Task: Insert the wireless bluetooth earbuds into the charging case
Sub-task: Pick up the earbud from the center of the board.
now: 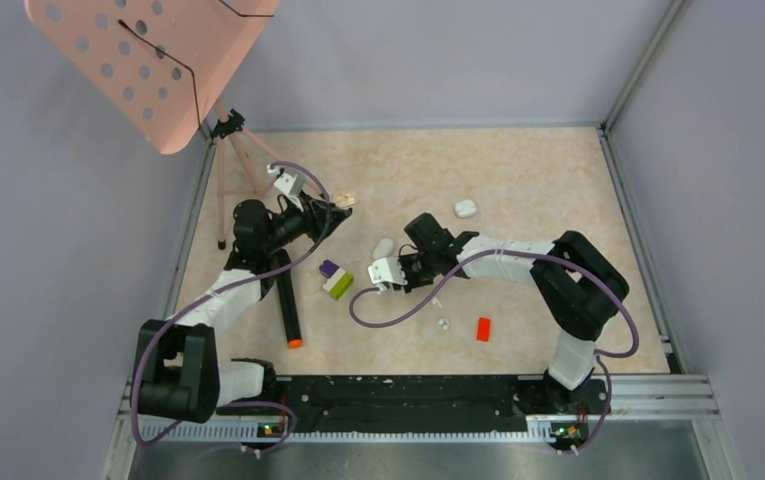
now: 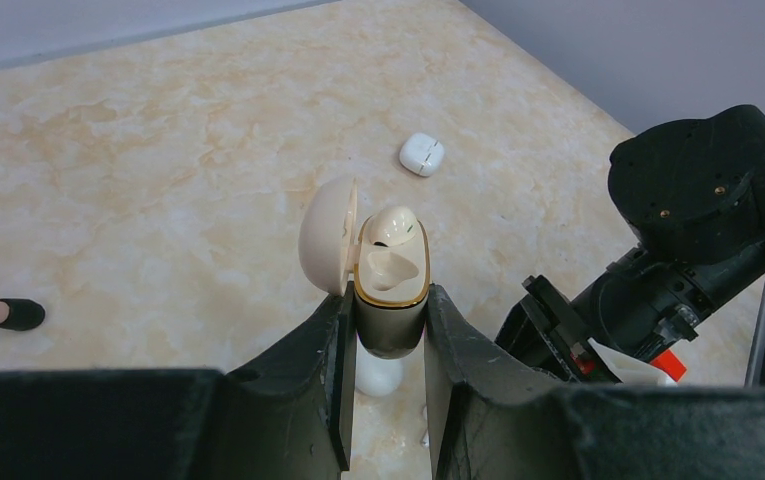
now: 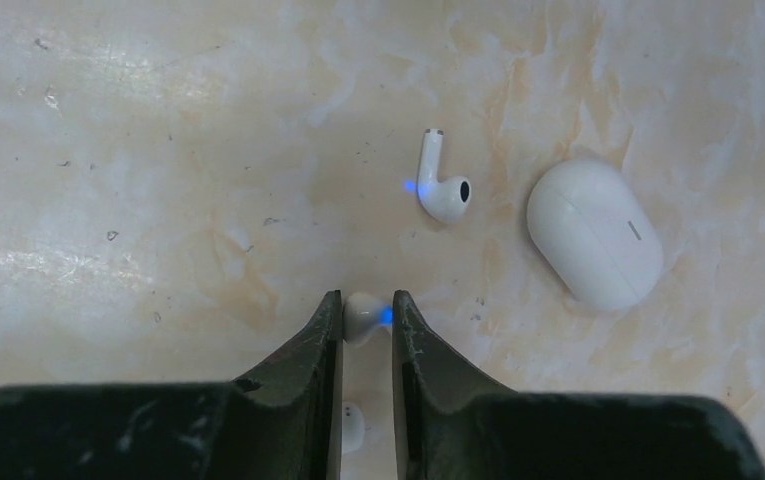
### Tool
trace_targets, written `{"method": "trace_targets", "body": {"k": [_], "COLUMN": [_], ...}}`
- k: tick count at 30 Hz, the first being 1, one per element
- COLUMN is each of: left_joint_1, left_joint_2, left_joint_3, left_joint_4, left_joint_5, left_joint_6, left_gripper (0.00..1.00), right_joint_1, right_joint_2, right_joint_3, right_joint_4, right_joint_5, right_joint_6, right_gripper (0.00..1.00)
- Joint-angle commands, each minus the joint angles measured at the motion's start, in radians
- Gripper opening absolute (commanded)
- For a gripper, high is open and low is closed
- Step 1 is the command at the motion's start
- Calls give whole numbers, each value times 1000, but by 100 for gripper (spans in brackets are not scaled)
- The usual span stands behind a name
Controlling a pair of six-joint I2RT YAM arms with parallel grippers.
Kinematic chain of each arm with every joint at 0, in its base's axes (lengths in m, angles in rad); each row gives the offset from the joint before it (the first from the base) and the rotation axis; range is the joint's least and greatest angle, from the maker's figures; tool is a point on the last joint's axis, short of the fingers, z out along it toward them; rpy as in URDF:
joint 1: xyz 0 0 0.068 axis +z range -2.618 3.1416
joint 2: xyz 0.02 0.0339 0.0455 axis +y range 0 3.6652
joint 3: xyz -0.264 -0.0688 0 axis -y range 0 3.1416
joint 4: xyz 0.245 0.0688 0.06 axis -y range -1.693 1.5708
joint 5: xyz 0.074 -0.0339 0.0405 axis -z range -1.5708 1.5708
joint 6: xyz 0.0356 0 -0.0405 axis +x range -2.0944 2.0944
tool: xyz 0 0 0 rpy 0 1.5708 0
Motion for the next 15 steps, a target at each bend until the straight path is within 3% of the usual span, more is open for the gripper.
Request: {"method": "trace_targets", "body": {"k": [1, 4, 11, 15], "left_joint_1": [6, 6, 5, 4], "left_joint_2": [11, 18, 99, 154], "left_joint_3": [13, 19, 50, 84], "left_joint_4": [41, 40, 114, 146], "left_joint_5": [15, 40, 207, 231], "left_joint_6": [2, 6, 25, 32], "left_gripper": [0, 0, 0, 0], "right_joint_1": [-8, -45, -199, -221], "right_joint_2": [42, -2, -74, -120], "right_joint_3": [10, 95, 411, 411], "right_joint_4": [-72, -124, -310, -313], "right_joint_5": [36, -47, -433, -453], "right_joint_6": [60, 167, 564, 631], "right_gripper": [11, 6, 0, 0]}}
